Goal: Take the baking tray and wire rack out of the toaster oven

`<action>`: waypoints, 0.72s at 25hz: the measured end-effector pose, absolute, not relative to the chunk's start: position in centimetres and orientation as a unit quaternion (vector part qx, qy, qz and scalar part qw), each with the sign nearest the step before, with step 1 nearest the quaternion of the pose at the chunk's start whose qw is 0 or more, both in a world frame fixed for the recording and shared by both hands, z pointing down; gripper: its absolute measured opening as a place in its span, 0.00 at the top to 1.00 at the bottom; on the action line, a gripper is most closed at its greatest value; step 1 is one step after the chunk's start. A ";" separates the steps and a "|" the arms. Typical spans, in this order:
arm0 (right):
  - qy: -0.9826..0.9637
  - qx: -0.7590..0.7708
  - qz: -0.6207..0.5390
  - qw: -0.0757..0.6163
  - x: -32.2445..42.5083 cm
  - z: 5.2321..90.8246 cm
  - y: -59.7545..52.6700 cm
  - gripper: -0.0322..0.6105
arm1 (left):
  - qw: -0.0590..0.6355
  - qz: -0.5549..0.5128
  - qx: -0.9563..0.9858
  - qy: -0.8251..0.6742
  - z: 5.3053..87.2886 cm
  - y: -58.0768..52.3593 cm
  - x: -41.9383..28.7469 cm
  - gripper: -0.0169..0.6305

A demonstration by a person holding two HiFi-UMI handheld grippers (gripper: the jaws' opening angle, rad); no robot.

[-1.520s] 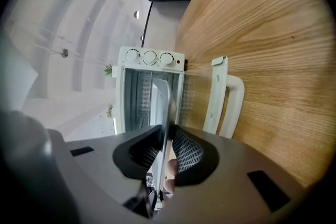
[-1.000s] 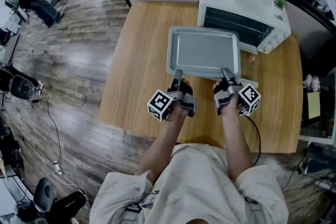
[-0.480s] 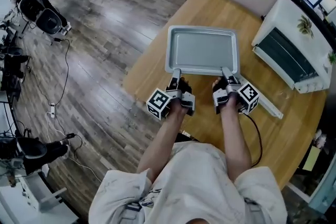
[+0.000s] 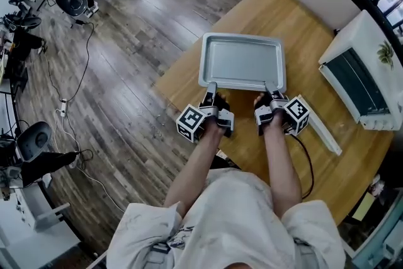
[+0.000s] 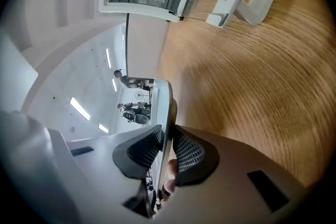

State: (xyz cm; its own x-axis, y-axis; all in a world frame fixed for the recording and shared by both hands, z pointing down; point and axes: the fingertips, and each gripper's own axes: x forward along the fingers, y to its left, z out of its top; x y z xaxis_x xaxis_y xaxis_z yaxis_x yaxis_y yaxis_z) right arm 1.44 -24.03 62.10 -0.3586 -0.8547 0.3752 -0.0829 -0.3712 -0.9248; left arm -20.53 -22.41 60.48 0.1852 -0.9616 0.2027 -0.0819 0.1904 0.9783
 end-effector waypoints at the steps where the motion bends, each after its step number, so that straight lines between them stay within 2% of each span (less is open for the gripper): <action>1: 0.477 -0.489 -0.673 0.283 1.4 62.6 -23.9 0.82 | 0.580 -0.379 0.505 -0.514 60.9 -22.2 -20.6 0.92; 10: 0.435 -0.506 -0.704 0.244 1.8 66.2 -22.6 0.82 | 0.604 -0.368 0.470 -0.528 64.1 -21.0 -20.3 0.91; 15: 0.396 -0.516 -0.737 0.181 1.3 68.2 -21.2 0.83 | 0.631 -0.340 0.428 -0.550 66.2 -20.3 -20.6 0.91; 18: 0.376 -0.520 -0.747 0.171 1.2 68.9 -20.7 0.85 | 0.647 -0.322 0.409 -0.557 67.3 -20.0 -20.7 0.91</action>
